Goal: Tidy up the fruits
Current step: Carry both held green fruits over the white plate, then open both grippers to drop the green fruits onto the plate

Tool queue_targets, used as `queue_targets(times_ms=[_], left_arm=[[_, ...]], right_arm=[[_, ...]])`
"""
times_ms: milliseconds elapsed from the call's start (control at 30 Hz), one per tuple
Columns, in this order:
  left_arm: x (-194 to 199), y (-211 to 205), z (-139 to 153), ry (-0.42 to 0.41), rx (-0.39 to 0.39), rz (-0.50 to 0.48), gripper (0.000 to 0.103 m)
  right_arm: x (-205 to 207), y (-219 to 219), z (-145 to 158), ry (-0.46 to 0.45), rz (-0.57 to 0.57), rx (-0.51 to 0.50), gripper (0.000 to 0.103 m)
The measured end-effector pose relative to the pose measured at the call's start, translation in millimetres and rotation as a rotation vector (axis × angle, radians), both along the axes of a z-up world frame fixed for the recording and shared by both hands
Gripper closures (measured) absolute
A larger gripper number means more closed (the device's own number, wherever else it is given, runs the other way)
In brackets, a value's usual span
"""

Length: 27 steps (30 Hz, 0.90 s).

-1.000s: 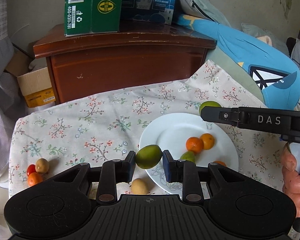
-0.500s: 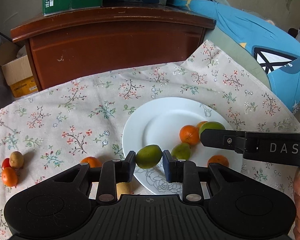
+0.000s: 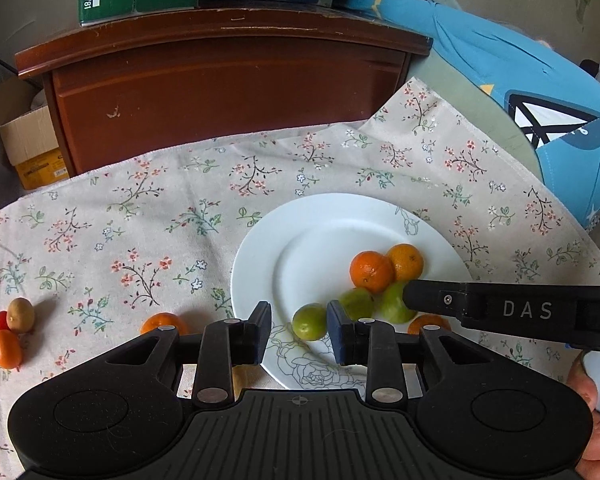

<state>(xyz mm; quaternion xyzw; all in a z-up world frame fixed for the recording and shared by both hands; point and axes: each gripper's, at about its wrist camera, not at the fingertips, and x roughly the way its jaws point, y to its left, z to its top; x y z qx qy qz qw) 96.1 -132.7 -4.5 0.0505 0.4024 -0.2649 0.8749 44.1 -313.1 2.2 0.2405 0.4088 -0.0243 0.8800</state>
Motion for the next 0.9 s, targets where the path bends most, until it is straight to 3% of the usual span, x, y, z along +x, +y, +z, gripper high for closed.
queue_targets(times_ms=[100,300,700,900], left_arm=[[-3.3,0.7,4.8,-0.025,0.01,0.029,0.042],[-4.5,4.1,11.1,-0.038,0.024,0.053,0.019],[-7.8,17.2,19.5,-0.044,0.077,0.081,0.015],[-3.9,38.0,35.8,-0.057,0.064,0.138,0.014]], right_arm=[[-1.5,-0.1,2.9,-0.026,-0.003,0.0,0.067],[-0.3,2.3,7.2,-0.061,0.007,0.001,0.066],[0.6,6.7,8.5,-0.081,0.02,-0.016,0.064],[0.3,12.6,10.4,-0.095,0.045,-0.027,0.064]])
